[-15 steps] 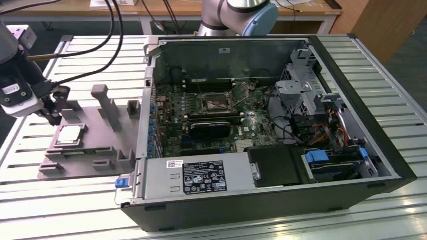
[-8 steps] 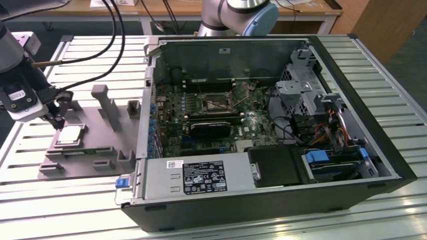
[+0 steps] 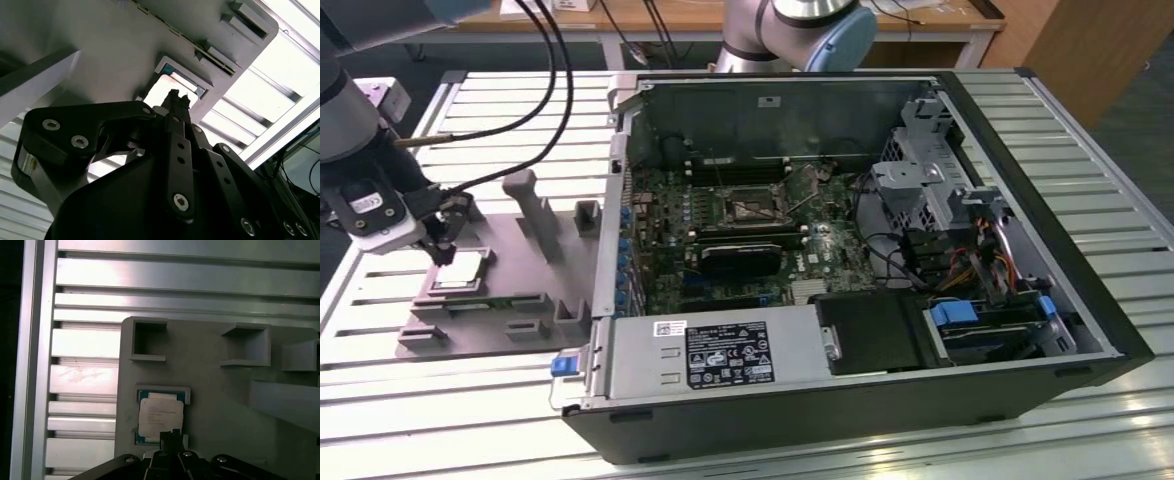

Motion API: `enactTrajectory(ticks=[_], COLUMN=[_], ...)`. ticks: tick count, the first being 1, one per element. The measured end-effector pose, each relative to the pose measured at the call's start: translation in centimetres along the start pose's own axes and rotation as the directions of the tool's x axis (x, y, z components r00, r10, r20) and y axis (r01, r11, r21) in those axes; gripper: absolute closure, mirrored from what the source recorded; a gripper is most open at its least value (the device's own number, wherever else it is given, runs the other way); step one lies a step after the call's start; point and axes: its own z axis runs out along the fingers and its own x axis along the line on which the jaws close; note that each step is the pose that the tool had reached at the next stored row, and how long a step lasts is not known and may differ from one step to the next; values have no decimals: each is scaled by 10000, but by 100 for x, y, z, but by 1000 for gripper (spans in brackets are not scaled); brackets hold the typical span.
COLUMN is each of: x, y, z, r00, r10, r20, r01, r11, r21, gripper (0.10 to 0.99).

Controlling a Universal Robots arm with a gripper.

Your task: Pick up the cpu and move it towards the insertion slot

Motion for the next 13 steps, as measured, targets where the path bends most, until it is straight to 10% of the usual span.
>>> enactTrajectory(ticks=[13], x=[32], y=[58], z=[139], r00=[9997], r10=[225], r20=[10], r01=[-225], r11=[9997], r21=[5], gripper=[984])
